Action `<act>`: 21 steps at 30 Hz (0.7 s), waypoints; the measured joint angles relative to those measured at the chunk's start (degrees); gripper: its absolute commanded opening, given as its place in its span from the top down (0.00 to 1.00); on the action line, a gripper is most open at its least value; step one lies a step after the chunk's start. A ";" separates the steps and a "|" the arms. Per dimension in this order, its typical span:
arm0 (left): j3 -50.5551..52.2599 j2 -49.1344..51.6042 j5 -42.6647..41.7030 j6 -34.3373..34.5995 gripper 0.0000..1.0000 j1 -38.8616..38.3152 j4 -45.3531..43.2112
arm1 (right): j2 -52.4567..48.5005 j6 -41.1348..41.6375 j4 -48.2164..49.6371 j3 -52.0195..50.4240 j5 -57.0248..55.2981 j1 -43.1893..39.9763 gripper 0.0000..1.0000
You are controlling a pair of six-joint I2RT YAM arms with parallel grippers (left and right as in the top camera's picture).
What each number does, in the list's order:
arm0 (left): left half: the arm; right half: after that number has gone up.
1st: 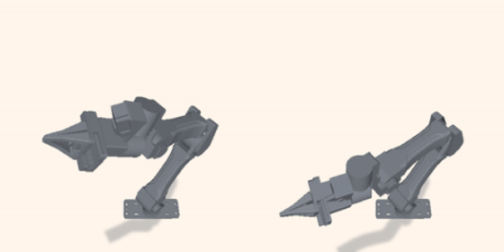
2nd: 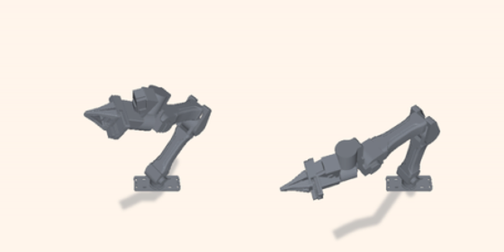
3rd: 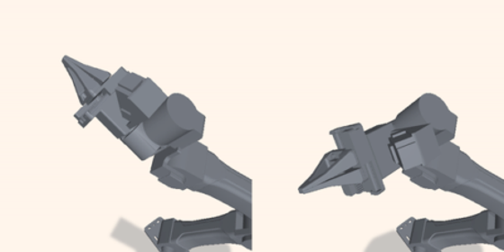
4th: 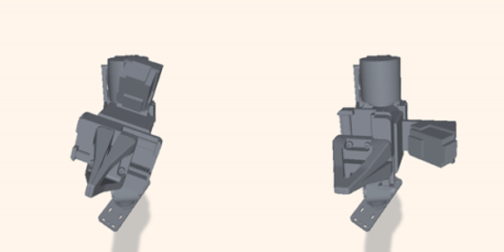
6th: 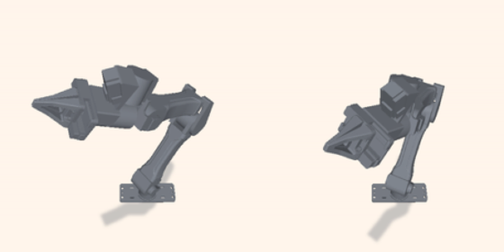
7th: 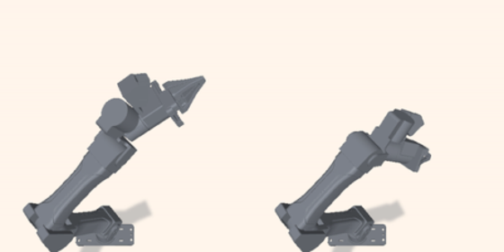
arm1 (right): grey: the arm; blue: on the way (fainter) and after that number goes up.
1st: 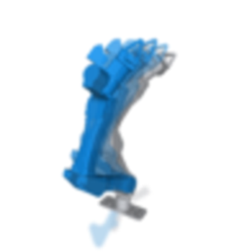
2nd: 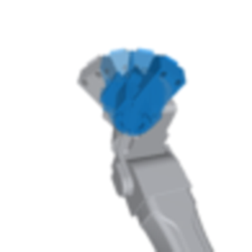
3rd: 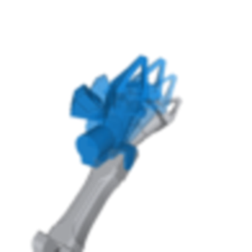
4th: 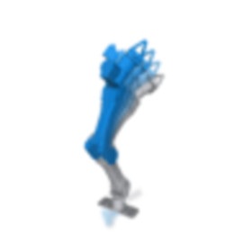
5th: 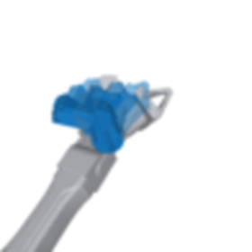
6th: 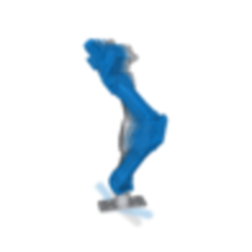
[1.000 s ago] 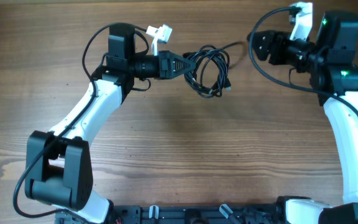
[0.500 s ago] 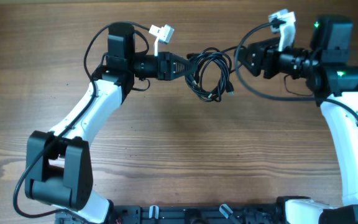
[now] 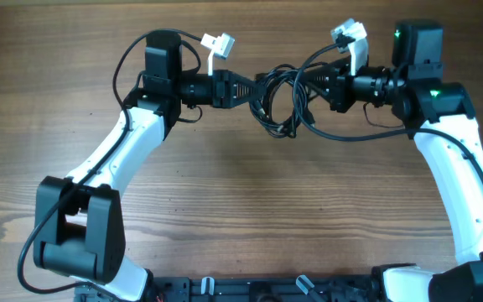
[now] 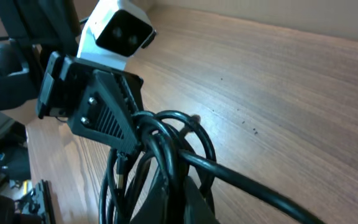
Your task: Untangle cables
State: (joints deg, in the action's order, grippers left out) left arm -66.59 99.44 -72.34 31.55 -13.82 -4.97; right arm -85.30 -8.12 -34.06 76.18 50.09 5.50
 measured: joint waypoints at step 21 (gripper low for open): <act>-0.28 -0.02 0.63 0.02 0.96 -0.52 -0.98 | 10.93 10.97 14.05 0.00 -30.14 -0.98 0.96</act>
State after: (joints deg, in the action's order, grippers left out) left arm -66.87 99.42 -71.70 31.57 -14.35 -5.96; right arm -74.37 2.85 -20.01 76.18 19.94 4.51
